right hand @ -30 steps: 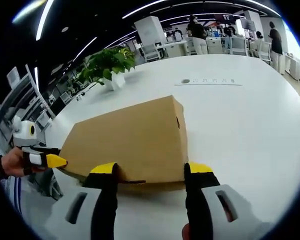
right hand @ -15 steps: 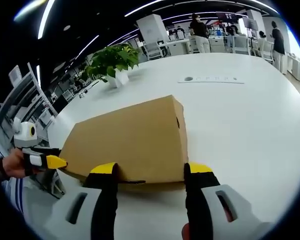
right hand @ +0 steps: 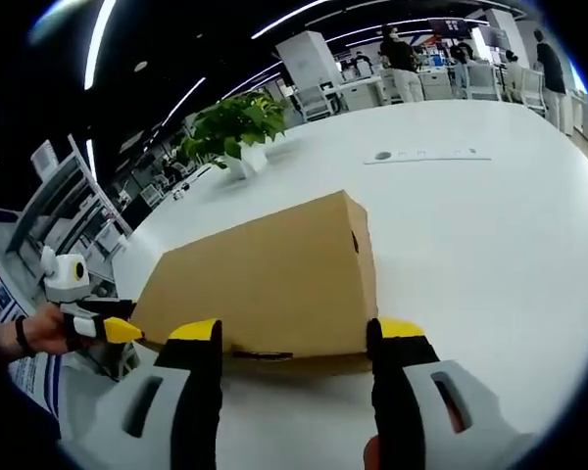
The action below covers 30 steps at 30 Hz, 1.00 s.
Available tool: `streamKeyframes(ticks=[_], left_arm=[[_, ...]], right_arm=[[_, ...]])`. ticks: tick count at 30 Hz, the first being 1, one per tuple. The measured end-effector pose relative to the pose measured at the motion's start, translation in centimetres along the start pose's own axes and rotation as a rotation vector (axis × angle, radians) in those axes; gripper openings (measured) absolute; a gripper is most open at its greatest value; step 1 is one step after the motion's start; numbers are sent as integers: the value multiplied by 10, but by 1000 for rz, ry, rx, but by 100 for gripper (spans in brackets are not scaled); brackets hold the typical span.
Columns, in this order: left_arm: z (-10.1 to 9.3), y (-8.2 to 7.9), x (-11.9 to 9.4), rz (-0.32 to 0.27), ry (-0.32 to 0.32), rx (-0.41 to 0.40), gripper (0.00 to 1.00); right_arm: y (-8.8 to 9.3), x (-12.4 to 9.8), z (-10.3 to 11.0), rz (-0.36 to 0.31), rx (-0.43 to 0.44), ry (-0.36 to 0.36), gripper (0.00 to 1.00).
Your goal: Operate the shoe box by opening the lid, removing the specified soft item, and placing it in the target area until the item is outside and the box remains undamaged.
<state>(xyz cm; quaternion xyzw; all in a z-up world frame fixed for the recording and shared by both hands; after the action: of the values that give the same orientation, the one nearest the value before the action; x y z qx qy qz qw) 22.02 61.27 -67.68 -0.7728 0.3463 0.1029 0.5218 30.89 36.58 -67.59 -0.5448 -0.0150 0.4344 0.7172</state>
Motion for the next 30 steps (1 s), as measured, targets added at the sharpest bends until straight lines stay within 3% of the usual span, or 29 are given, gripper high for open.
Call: streamKeyframes(ticks=[8,13,14,17,19,30], left_arm=[[-7,3,1,12,26,60,75],[-8,6,2,40,21,129,75],[-8,7,3,44,14,142,74],[3,5,0,44,-43,186,63],[-1,5,1,45,-14,166,63],[-5,2,-3,26,-13,165,62]], right_arm=[[7,-2,8,48,-152,-85,70],[10,-2,3,74,-253,-46,63],[9,-1,0,69,-260,-22,61],[10,-1,5,66,-253,-39,61],[8,-2,6,63,-248,-38,61],[-1,-8,11,32,-233,-31,60]])
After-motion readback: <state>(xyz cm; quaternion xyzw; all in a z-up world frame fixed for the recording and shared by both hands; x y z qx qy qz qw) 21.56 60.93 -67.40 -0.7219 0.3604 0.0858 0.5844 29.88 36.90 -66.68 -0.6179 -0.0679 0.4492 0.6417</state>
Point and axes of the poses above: the point that each gripper's makers call its tool centre point, and the gripper's own axes: x roughly forward along the fingers, z roughly to its left, y roughly out of its underside, the point moved 5 cm from there along -x, roughly backward along the fingers, and after that the axes turned 7 degrees about -z, right-handed, at the moved point
